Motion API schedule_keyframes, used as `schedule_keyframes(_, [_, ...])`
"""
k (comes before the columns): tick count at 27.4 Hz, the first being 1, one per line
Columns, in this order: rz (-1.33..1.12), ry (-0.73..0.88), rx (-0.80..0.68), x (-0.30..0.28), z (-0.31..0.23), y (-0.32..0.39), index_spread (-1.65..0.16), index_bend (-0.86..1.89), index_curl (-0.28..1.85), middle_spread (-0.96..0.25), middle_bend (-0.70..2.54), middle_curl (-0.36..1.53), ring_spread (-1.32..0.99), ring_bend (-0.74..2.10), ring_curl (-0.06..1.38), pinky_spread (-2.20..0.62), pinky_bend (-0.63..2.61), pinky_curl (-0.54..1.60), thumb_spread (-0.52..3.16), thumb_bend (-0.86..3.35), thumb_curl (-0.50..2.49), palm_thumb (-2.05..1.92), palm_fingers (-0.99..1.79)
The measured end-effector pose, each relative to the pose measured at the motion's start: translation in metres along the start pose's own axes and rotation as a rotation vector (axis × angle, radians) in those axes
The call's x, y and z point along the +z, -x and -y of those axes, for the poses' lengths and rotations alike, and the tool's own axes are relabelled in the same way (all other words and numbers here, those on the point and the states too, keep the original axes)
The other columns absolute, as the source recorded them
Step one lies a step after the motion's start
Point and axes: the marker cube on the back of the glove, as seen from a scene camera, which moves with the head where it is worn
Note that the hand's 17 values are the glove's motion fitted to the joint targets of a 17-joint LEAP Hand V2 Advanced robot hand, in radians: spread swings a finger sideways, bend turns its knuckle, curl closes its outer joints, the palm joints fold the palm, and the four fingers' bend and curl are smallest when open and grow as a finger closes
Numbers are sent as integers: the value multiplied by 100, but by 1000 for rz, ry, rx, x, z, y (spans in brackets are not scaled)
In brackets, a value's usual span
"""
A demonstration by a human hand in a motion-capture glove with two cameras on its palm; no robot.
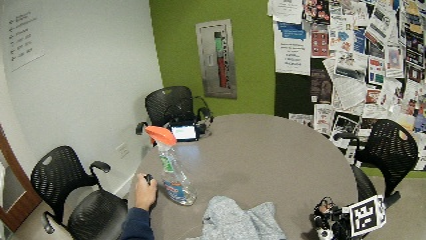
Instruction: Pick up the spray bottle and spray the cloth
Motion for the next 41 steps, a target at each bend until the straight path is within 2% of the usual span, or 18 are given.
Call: schedule_keyframes(41, [-38,-16,-6,-17,13,-1,-20,15,39,-7,43,51,-14,60,48,-28,58,46,122,-2,22,6,125])
